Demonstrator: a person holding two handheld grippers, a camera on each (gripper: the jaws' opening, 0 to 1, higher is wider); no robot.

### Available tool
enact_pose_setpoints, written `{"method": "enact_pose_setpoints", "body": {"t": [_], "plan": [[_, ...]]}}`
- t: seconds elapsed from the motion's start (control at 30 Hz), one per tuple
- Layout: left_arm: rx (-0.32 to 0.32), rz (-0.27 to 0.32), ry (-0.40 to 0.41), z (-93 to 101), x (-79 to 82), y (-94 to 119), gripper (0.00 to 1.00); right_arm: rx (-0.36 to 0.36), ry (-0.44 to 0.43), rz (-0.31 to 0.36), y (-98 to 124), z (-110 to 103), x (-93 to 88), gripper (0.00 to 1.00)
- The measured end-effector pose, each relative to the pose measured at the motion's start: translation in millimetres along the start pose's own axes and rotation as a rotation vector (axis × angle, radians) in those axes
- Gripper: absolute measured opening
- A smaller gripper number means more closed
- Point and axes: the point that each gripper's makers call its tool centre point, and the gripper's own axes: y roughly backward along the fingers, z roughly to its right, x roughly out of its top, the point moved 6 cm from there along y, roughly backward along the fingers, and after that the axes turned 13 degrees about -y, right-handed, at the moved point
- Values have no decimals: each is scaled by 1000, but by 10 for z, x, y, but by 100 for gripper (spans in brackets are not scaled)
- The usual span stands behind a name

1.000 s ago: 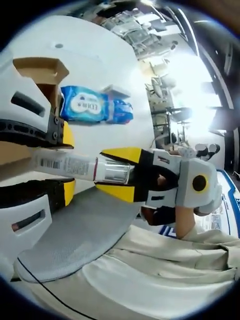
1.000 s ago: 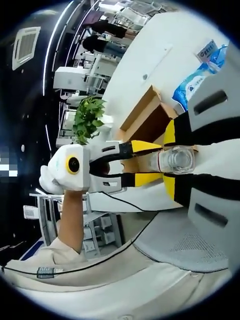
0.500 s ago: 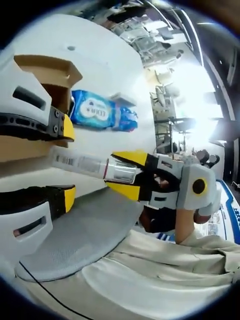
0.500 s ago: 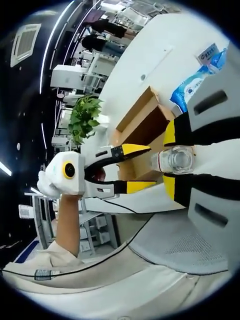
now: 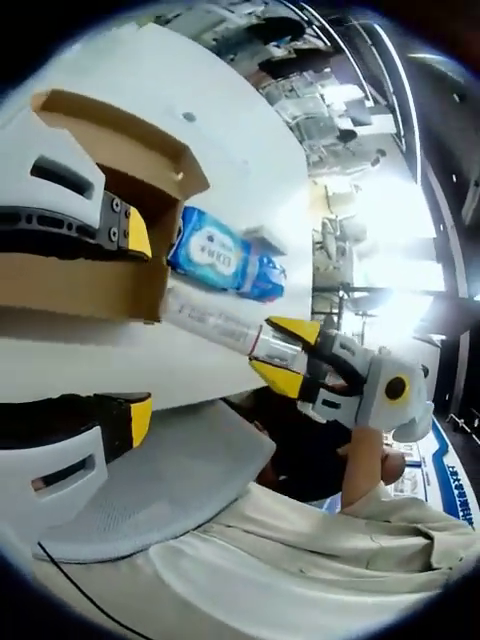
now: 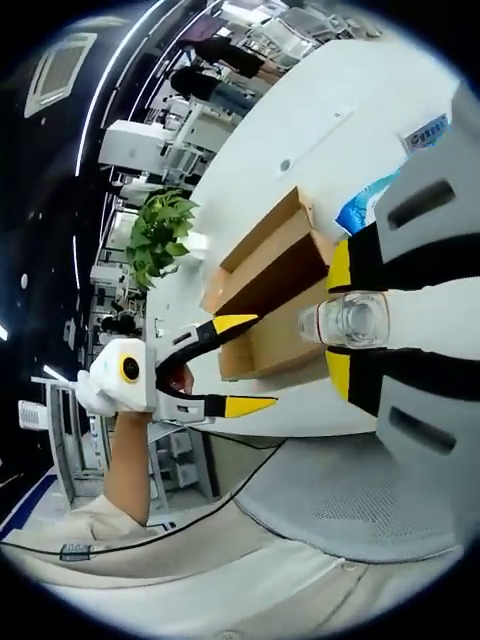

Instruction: Operate the shoe box by opening the lid, removing the specified soft item, and placing it in the target area until the item is outside and the box remains undamaged.

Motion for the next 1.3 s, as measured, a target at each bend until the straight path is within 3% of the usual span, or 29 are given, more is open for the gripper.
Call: {"method": "enact_pose_setpoints", "body": {"t": [0.17, 0.73, 1.3], "plan": [[78, 38, 50, -44, -13, 80, 56, -9, 31, -30, 11, 167, 40, 17], [309, 58, 164, -64, -206, 398, 70, 0, 153, -146, -48, 623, 155, 17], [480, 80, 239, 53, -355, 632, 85, 18, 235, -267, -176, 1094, 166, 18]]}}
